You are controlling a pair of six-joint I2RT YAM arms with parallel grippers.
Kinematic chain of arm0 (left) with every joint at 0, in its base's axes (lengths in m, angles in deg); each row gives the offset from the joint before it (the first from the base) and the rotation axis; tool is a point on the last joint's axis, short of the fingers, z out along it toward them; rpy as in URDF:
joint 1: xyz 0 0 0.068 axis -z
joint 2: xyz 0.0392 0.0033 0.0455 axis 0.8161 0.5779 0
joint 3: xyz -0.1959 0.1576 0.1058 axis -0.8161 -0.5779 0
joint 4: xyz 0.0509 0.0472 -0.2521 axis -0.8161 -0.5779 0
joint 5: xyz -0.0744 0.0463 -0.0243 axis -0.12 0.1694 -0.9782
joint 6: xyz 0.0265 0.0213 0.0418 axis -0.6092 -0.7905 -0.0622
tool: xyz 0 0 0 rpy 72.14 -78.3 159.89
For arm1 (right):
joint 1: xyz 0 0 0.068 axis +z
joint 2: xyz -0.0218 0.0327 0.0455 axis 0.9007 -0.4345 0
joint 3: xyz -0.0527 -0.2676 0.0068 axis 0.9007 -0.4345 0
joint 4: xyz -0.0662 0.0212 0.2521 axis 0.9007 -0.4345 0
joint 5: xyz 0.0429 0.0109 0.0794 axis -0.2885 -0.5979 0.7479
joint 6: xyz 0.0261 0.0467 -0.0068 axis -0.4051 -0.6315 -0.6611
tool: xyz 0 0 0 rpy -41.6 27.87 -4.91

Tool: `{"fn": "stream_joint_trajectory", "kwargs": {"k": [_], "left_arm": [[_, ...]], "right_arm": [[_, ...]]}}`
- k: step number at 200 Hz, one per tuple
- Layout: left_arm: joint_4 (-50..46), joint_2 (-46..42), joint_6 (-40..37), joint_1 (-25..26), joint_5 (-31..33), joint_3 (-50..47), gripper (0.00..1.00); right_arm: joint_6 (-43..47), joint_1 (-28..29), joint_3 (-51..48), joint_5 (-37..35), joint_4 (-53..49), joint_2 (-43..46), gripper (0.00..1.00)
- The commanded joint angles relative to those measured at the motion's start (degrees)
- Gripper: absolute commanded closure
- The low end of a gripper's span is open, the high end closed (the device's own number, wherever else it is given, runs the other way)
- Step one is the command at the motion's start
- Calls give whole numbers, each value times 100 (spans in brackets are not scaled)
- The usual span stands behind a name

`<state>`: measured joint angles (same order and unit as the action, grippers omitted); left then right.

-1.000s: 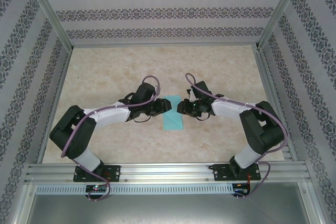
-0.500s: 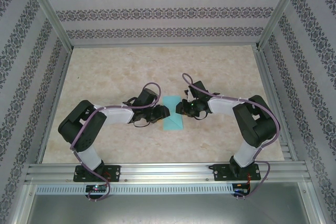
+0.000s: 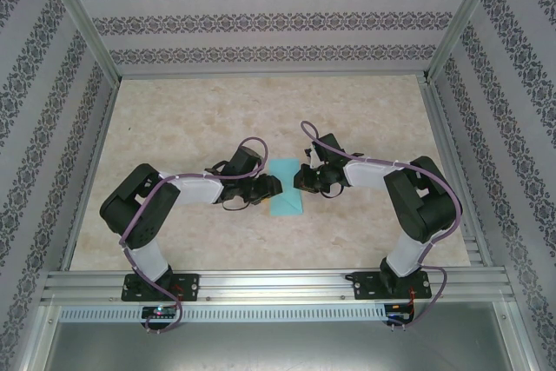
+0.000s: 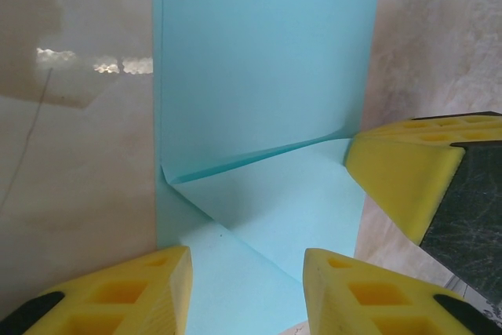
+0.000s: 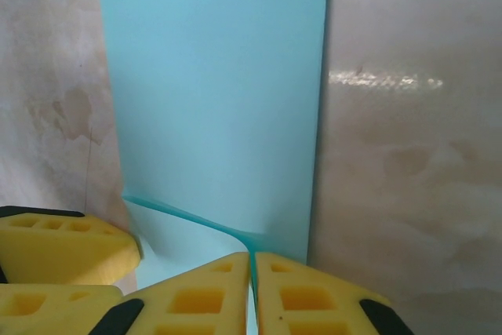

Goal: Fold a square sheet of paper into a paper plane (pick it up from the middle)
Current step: Turn over the paper at the center of the table.

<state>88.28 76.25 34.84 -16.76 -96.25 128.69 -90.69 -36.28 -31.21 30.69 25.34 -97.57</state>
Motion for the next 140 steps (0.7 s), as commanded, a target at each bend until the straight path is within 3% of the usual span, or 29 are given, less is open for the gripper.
{"fn": "stream_joint_trajectory", "kwargs": {"k": [1,140], "left_arm": [[272,67,84,22,-91,162,58],[634,281,138,21,-301,348,59]], "right_arm": [[9,-72,-1,-107,87,70,90],[-211,-221,-275,-45,377,150,93]]}}
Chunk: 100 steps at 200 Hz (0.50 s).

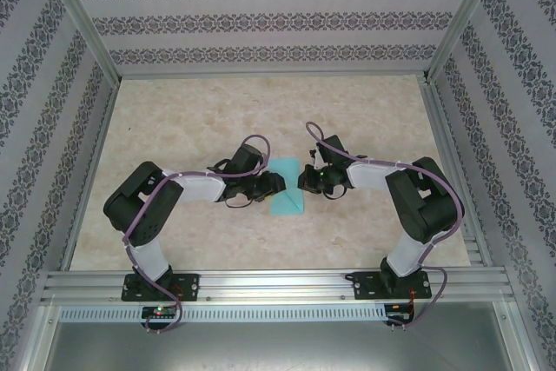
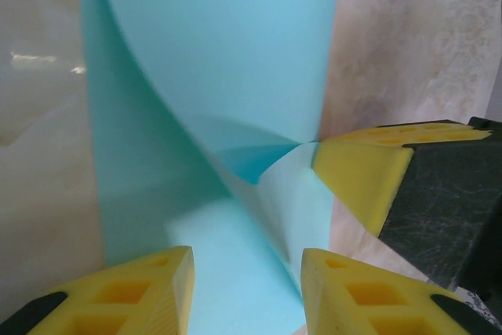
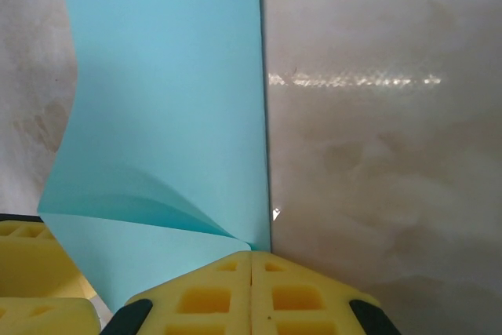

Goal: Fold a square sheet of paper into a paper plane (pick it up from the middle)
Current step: Turn over the paper at the center of the table.

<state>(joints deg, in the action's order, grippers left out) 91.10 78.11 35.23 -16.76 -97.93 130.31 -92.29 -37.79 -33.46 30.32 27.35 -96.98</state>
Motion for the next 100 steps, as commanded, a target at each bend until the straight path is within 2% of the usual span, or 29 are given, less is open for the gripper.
{"fn": "stream_joint_trajectory", "kwargs": {"k": [1,29,65,80,100], "left_arm": [[350,98,94,21,-134,189,59],[328,251,62,21,-163,333,59],[333,400,61,21,-201,426,66],[329,409,54,21,-180,440,71],[276,390,-20,26,-140,456,80]], "right_arm": [[-51,-71,-49,-8,176,90,93],[-52,-70,-61,10,182,57,93],[-55,-79,-75,42,178,104,92],[-42,-88,-81,65,166,186,87],[-14,-138,-85,57,107,465,75]]}}
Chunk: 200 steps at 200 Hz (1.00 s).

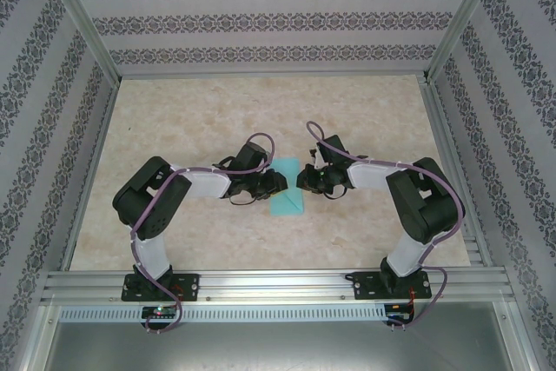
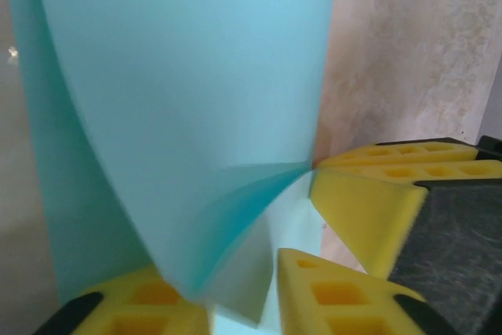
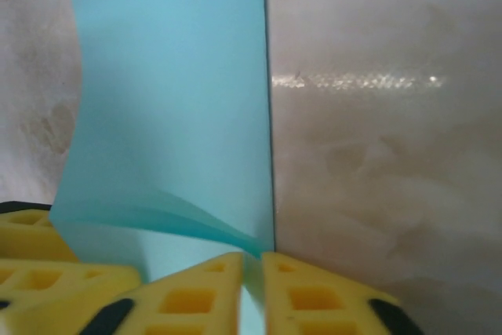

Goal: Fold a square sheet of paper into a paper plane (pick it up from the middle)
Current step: Turn over the paper at the center of the table.

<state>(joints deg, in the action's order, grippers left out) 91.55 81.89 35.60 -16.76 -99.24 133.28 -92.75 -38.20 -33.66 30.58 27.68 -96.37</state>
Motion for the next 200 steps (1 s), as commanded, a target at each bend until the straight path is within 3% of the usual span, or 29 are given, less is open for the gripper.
{"fn": "stream_joint_trajectory", "kwargs": {"k": [1,20,50,83,112,155,200], "left_arm": [[222,8,-60,23,-2,167,81],[83,-60,-227,21,92,201,88],[-701,-470,-821,21,421,402,94],[-2503,-1243,-1892,54,1188,965,95],[-4287,-1713,-2732,109,2373,1758,96],[-5519,-1738,-3429,247,3892,2614,95],[-6024,-657,-3632,749,5861,3274,96]], "right_arm": [[35,-98,-65,25,65,427,74],[89,-205,-102,-279,-73,841,59],[139,-469,-274,-750,-254,1511,43],[269,-682,-457,-1335,-506,2198,25],[347,-774,-562,-1710,-615,2656,2],[269,-892,-692,-2034,-671,2945,2],[70,-1084,-759,-2057,-736,2977,2]]}}
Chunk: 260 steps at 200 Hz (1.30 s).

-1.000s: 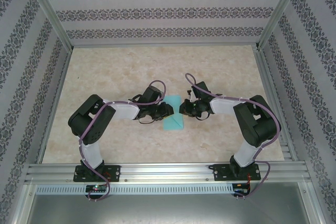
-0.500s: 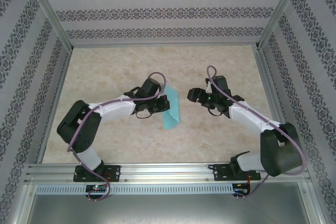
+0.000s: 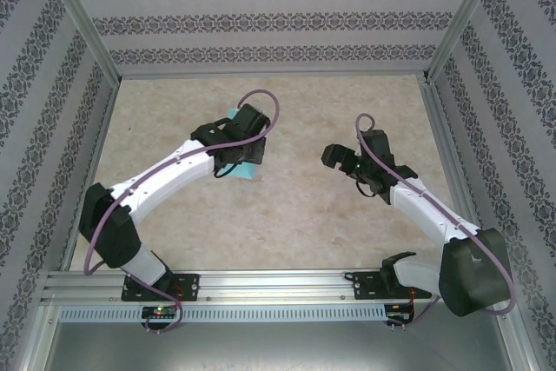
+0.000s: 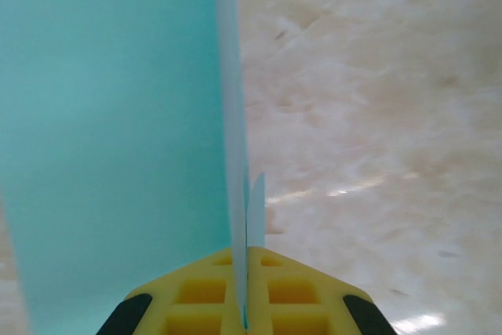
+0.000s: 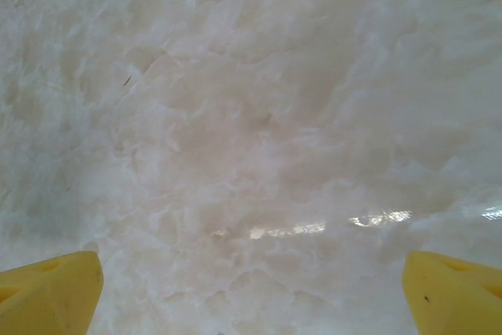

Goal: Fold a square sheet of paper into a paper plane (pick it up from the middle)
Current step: Turn over the paper at the center of the table.

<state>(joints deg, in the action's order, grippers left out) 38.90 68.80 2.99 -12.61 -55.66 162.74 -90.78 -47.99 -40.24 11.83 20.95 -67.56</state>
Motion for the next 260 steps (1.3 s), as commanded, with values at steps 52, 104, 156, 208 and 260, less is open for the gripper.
{"fn": "stream_joint_trajectory", "kwargs": {"k": [52,104,156,208,260], "left_arm": [[-934,2228,-377,912,2408,1029,95],[-716,2932,-117,1283,2001,1204,95],[-528,3033,208,1329,1274,1058,84],[-15,1904,406,1315,-129,795,45],[1102,48,865,779,-1278,-466,11]], "right_arm": [[-319,-474,-195,88,-44,23,2],[-501,-827,-320,-83,-206,100,2],[-537,-1038,-348,39,-281,38,2],[-436,-1054,-137,220,-479,22,2],[-373,-902,119,915,-441,-203,6]]}}
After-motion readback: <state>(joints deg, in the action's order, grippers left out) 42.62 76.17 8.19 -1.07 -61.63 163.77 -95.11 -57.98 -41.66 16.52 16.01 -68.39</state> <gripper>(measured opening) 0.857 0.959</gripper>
